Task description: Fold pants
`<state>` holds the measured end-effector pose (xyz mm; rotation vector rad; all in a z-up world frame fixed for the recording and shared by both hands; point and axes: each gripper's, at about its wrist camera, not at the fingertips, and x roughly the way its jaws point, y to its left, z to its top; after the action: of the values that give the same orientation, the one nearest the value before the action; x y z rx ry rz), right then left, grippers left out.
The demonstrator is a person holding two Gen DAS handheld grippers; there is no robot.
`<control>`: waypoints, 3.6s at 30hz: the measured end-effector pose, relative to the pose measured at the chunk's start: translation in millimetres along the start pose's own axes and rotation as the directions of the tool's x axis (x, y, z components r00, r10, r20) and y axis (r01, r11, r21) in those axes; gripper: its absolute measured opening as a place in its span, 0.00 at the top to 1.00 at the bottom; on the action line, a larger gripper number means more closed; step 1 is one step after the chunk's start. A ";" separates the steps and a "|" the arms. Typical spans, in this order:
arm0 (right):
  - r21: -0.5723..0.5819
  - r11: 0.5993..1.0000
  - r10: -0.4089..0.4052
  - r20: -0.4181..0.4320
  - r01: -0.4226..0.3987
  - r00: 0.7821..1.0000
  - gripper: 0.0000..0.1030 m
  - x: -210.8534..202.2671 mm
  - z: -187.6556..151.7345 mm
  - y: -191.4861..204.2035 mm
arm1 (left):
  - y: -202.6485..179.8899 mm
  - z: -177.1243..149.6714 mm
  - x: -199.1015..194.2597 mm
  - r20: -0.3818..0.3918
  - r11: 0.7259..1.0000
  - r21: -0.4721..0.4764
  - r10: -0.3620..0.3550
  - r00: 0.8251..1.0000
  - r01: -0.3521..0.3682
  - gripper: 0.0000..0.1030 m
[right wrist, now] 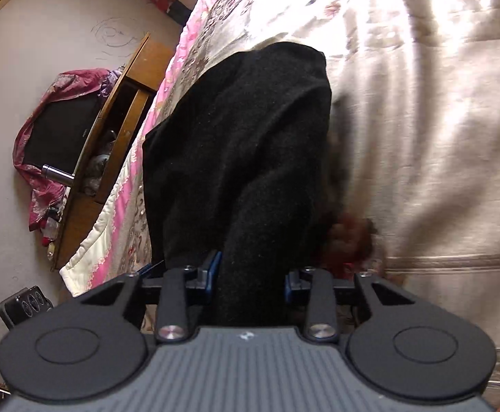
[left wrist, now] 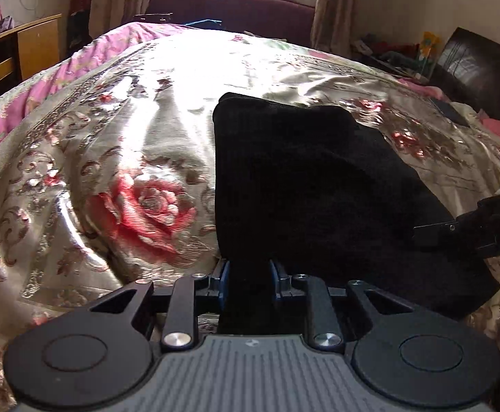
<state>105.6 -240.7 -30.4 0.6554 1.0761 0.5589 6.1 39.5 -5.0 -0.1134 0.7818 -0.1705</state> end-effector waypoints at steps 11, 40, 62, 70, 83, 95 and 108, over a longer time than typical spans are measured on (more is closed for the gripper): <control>-0.012 0.998 -0.057 0.271 0.063 0.961 0.58 -44.9 50.4 -29.1 | -55.1 35.8 -40.7 0.158 0.974 0.186 0.098 0.983 -0.127 0.62; -0.289 0.955 -0.033 0.118 0.066 0.992 0.82 69.5 104.9 30.8 | -15.3 69.2 69.1 0.178 0.999 0.040 -0.027 0.984 0.020 0.56; -0.762 0.644 -0.149 -0.208 -0.065 0.967 0.66 140.1 110.4 147.2 | 26.8 7.1 -19.1 0.166 0.985 -0.131 -0.094 0.982 0.116 0.48; -0.812 0.575 -0.228 -0.278 -0.102 0.933 0.71 163.9 114.2 158.2 | 24.4 -7.7 -11.7 0.097 0.974 -0.161 -0.143 0.985 0.157 0.47; -0.792 0.583 -0.341 -0.039 0.180 0.939 1.00 165.9 121.8 151.3 | 20.5 9.6 12.1 0.088 0.973 -0.142 -0.169 0.982 0.180 0.40; -0.604 0.758 -0.191 0.152 0.244 0.970 0.93 45.6 58.1 115.6 | -8.0 21.4 9.4 0.064 1.000 0.016 -0.003 0.998 0.002 0.39; -0.010 0.993 -0.113 0.143 0.116 0.983 0.43 -10.3 24.1 -17.8 | 1.2 33.4 25.4 0.047 0.994 -0.032 -0.106 0.993 0.108 0.37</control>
<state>125.7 -265.2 -29.2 0.6039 0.9673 0.4158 47.5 36.9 0.8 -0.1915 0.7346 -0.2552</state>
